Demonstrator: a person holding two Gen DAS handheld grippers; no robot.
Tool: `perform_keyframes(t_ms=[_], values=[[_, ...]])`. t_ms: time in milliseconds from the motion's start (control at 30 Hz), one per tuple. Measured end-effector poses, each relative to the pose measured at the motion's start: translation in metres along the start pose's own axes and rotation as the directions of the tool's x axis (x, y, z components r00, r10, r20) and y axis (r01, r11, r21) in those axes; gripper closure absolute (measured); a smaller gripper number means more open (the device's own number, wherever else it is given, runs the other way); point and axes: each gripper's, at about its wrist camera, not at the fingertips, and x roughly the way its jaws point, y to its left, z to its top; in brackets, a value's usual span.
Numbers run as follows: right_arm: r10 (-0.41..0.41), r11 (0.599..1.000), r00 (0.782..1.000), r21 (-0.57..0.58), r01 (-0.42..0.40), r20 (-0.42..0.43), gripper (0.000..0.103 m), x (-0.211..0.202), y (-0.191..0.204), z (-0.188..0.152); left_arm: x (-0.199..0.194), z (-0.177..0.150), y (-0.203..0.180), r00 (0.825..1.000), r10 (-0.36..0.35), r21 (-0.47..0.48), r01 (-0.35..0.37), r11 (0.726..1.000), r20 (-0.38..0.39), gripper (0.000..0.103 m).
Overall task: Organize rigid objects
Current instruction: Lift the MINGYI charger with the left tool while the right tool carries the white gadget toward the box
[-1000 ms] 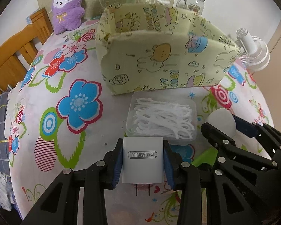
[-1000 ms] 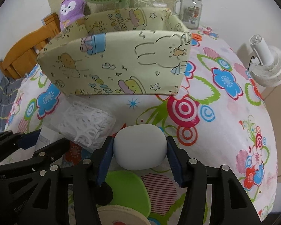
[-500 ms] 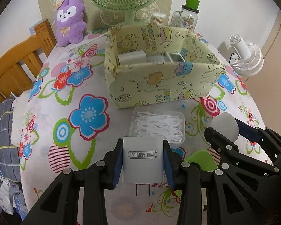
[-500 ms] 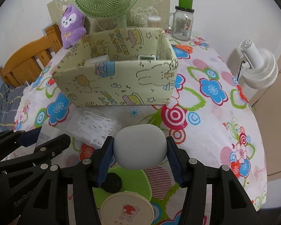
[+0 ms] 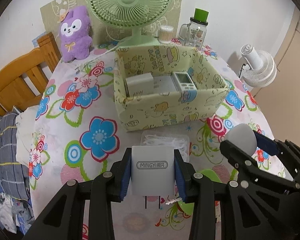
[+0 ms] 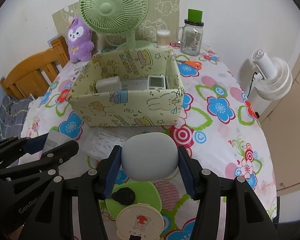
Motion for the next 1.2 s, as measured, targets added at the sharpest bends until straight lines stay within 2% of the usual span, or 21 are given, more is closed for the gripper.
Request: perform_keyframes(t_ms=[667,1200], values=[[0.016,1.000,0.999,0.012,-0.017,0.046,0.045,-0.026,-0.013,0.026,-0.026,0.030,-0.016,0.998,0.021,0.017,-0.022,1.000,0.057,0.064],[0.010,1.000,0.996,-0.010,-0.010,0.085,0.045,-0.043,-0.023,0.053,-0.045,0.050,-0.023,0.993,0.033,-0.041,-0.029,0.999,0.112,0.064]])
